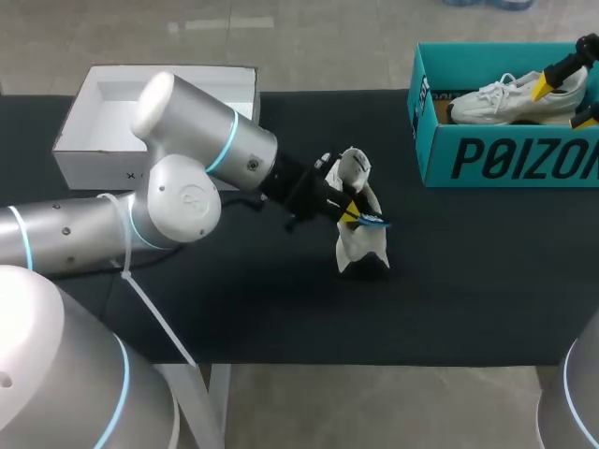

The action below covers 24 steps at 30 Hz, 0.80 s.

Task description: Take the shoe out of the shoebox, open the shoe tongue, remove and reinsert the insole, then place the shoe into the shoebox

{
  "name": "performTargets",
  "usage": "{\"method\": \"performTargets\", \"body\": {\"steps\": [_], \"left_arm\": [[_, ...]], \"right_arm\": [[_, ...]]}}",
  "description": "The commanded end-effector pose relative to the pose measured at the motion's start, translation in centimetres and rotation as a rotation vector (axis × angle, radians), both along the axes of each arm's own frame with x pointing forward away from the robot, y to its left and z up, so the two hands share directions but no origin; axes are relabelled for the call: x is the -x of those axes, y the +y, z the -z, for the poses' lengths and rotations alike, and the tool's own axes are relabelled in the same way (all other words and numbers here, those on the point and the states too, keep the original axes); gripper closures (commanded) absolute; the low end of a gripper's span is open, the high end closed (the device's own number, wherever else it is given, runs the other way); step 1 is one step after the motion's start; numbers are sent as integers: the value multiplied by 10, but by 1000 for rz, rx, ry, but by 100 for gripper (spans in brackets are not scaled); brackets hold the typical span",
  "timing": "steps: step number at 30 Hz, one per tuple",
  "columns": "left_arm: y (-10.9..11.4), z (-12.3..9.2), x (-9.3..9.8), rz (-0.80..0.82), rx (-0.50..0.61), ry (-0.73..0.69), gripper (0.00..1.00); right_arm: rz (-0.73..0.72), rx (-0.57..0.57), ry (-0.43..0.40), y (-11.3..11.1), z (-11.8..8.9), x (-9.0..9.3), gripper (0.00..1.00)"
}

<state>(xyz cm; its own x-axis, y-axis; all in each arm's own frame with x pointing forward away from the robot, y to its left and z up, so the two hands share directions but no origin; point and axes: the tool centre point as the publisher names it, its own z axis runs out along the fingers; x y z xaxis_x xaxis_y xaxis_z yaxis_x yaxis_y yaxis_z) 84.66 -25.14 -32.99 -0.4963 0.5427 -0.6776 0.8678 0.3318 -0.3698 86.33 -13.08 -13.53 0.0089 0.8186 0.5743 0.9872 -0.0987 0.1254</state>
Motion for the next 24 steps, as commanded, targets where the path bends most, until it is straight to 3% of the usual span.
{"method": "performTargets", "body": {"steps": [1,12,19,20,21,24], "left_arm": [[-6,5,-9,-20,-16,-9,100],[-6,21,-38,-87,-86,-48,100],[2,19,-32,-79,-79,-23,99],[2,16,-30,-72,-75,-27,71],[3,13,-29,-69,-65,-32,55],[3,6,-24,-57,-46,-40,50]], "right_arm": [[0,1,2,0,0,-1,0],[0,1,2,0,0,-1,0],[0,1,2,0,0,-1,0],[0,1,2,0,0,-1,0],[0,1,2,0,0,-1,0],[0,1,2,0,0,-1,0]]}}
